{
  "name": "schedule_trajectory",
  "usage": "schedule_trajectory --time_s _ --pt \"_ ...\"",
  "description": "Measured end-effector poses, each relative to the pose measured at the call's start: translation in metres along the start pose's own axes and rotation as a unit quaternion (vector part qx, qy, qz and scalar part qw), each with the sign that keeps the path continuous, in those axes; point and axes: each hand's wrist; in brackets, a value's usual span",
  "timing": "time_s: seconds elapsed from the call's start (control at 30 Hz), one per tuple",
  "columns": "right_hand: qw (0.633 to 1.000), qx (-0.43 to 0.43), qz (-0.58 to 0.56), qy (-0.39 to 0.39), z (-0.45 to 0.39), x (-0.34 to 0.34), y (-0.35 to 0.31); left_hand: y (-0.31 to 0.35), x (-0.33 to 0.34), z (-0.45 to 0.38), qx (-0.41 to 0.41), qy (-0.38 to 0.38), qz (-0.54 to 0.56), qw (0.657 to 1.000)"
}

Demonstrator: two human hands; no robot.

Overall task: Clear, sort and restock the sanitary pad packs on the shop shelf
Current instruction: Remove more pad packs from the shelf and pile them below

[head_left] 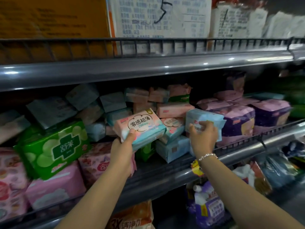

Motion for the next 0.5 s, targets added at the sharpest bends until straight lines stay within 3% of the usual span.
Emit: schedule_trajectory --time_s 0.07,0.17,0.3,0.5 --pt "0.995 -0.024 0.065 0.065 -0.011 -0.010 0.004 -0.004 0.010 0.001 0.001 -0.006 0.003 1.000" --pt "0.990 -0.030 0.104 0.086 -0.031 -0.023 0.010 -0.012 0.021 0.003 -0.008 -0.016 0.011 1.000" --pt "0.991 0.000 0.136 -0.006 -0.062 -0.034 0.019 -0.024 0.030 0.002 -0.017 -0.022 0.018 0.999" --pt "0.987 -0.014 0.037 -0.158 -0.079 -0.042 0.023 -0.031 0.036 0.001 -0.026 -0.034 0.033 0.999"
Point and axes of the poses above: each hand's wrist, its own z-axis away from the middle knuckle, its own x-axis out of the palm, y = z × x, and after that the axes turned 7 degrees about z, right-handed
